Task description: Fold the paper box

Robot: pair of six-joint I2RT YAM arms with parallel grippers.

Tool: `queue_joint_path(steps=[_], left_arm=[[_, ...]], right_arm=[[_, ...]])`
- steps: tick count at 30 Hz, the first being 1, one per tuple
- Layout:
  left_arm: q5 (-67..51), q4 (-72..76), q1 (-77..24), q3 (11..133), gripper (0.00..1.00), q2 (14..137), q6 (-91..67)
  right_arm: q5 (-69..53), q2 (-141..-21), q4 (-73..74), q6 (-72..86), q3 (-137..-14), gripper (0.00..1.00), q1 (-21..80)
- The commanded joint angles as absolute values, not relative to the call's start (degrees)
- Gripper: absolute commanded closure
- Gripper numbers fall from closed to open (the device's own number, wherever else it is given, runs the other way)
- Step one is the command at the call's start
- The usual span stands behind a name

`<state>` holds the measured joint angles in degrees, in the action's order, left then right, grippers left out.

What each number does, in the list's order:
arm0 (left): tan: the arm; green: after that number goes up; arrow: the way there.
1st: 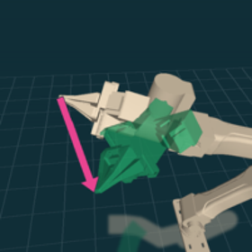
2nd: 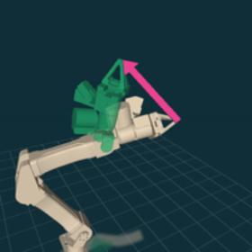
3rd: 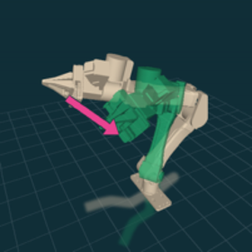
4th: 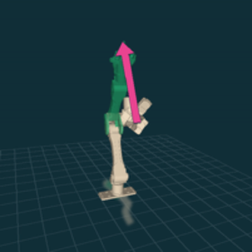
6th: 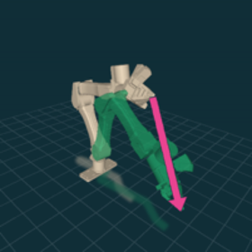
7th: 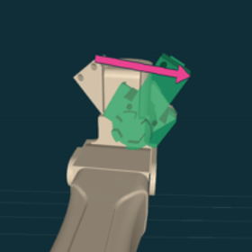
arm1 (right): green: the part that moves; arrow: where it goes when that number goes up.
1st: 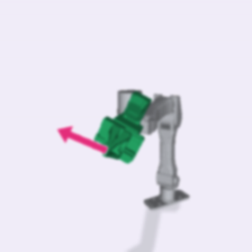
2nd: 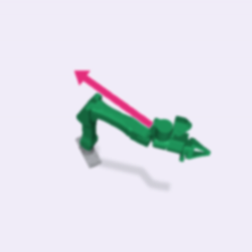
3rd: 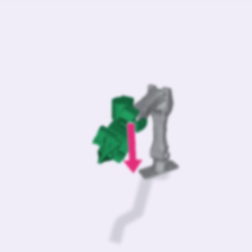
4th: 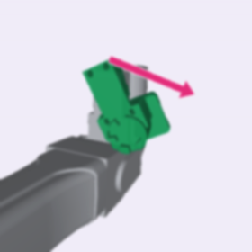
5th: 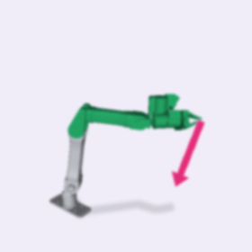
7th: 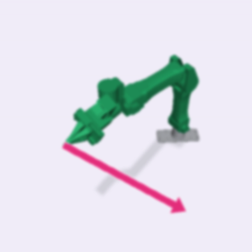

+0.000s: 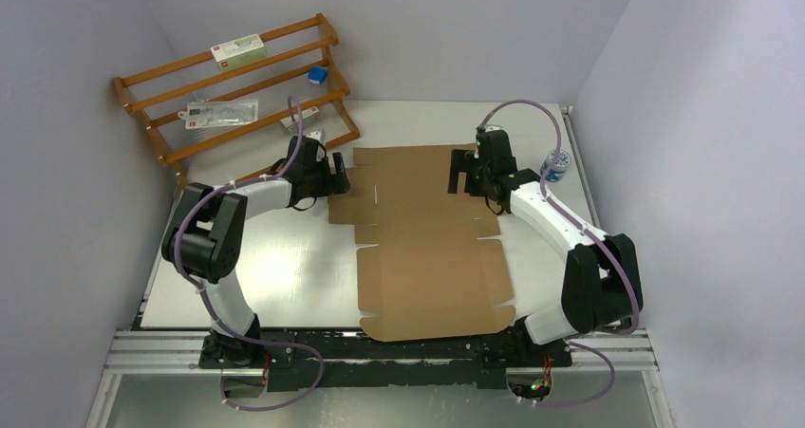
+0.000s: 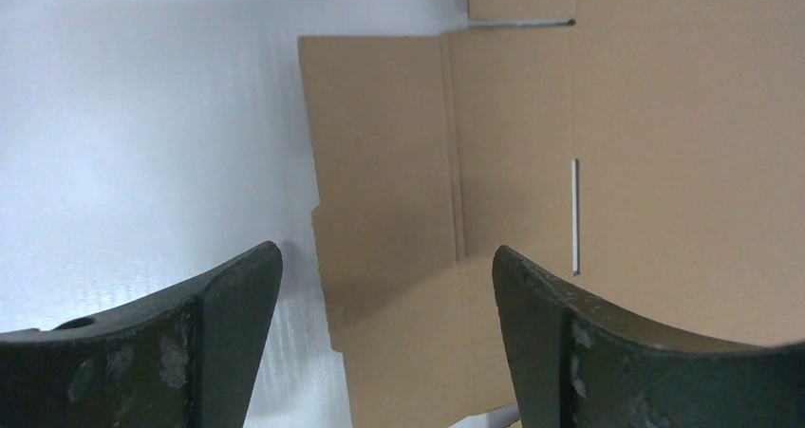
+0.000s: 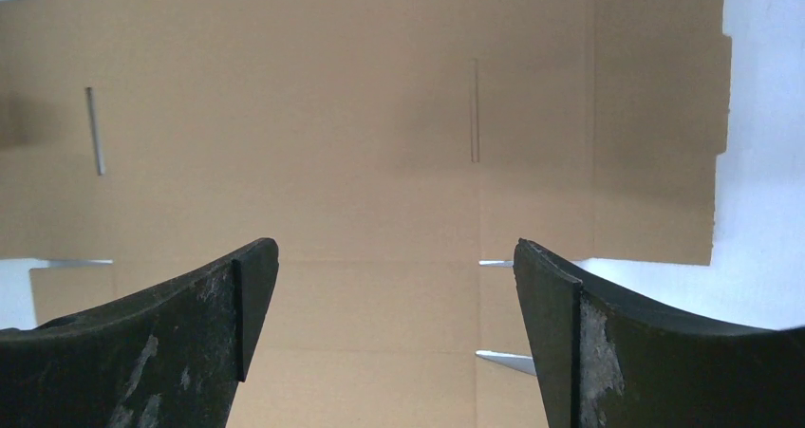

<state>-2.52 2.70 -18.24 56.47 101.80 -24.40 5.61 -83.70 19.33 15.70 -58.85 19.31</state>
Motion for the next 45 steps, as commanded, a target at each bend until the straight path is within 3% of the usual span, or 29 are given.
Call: queue_joint_path(steps=[1, 19, 30, 40, 45], left_arm=[[-7.4, 3.5, -17.8, 58.3, 0.14, 103.5, -23.5], [-3.3, 1.4, -18.3, 62.1, 0.12, 104.4, -24.5], [-2.5, -5.3, -19.1, 73.0, 0.12, 107.3, -21.1], [-8.2, 4.0, -20.6, 75.7, 0.13, 111.8, -19.1], [-9.5, 7.2, -20.9, 76.4, 0.14, 114.4, -18.5]], right_arm=[[5.1, -85.8, 17.5, 18.1, -56.9, 0.0, 17.8], [3.4, -84.6, 14.8, 28.4, -41.2, 0.0, 17.4], [-2.9, -74.8, 12.5, 29.6, -33.9, 0.0, 17.4], [3.8, -77.1, 10.2, 21.3, -47.2, 0.0, 16.0], [-1.0, -83.2, 2.8, 24.0, -52.1, 0.0, 11.1]])
